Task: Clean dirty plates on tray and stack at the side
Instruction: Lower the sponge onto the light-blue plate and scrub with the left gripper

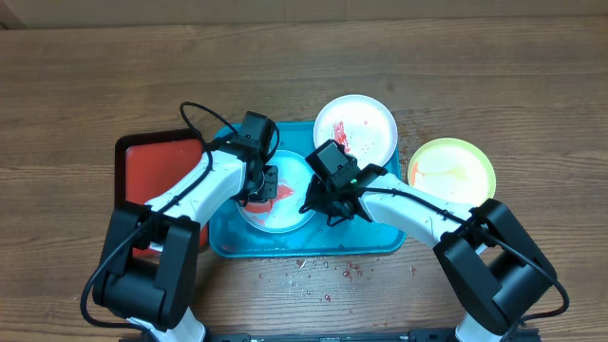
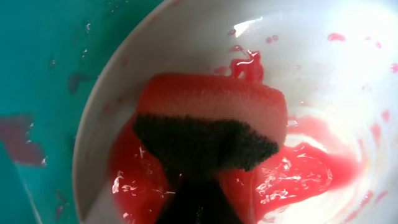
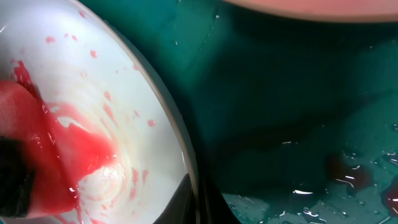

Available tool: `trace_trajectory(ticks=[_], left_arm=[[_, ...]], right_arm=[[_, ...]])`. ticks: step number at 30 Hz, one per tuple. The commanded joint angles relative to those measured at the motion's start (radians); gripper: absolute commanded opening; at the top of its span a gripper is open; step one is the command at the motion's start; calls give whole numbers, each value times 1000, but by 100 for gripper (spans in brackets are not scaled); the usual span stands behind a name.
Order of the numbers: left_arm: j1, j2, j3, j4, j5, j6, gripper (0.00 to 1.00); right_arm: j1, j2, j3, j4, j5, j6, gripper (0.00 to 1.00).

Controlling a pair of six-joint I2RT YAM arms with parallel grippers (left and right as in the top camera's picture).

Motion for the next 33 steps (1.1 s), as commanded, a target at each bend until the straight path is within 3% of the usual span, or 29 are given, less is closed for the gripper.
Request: trace_trajectory(ticks=[1, 4, 7, 13, 14, 15, 17, 21, 23, 29, 32, 33], left_arm=[[8, 94, -19, 13, 332, 169, 4], [8, 93, -14, 14, 630, 360, 4], [9, 93, -7, 55, 645, 373, 4], [18, 93, -3, 230, 259, 93, 4], [18, 93, -3, 248, 163, 40, 4], [18, 93, -3, 255, -37, -69, 4], [18, 93, -3, 219, -222, -177, 4], [18, 93, -3, 119, -332, -243, 4], [16, 93, -3, 49, -241, -184, 4], [16, 93, -3, -121, 182, 159, 4], [16, 93, -3, -181, 425, 372, 4], [16, 93, -3, -214, 570, 508, 4]], right_arm=[[-2, 9, 17, -2, 9, -2, 4], [-2, 9, 17, -1, 9, -2, 4], [-2, 9, 17, 0, 9, -2, 4], [-2, 9, 17, -2, 9, -3, 4], [-2, 9, 17, -2, 9, -3, 4], [-2, 9, 17, -2, 9, -6, 4], [-2, 9, 17, -2, 9, -6, 4], [-2, 9, 17, -2, 9, -6, 4], [-2, 9, 17, -1, 9, -6, 4], [-2, 9, 17, -1, 9, -6, 4], [-2, 9, 17, 0, 9, -6, 4], [-2, 9, 17, 1, 9, -6, 4]])
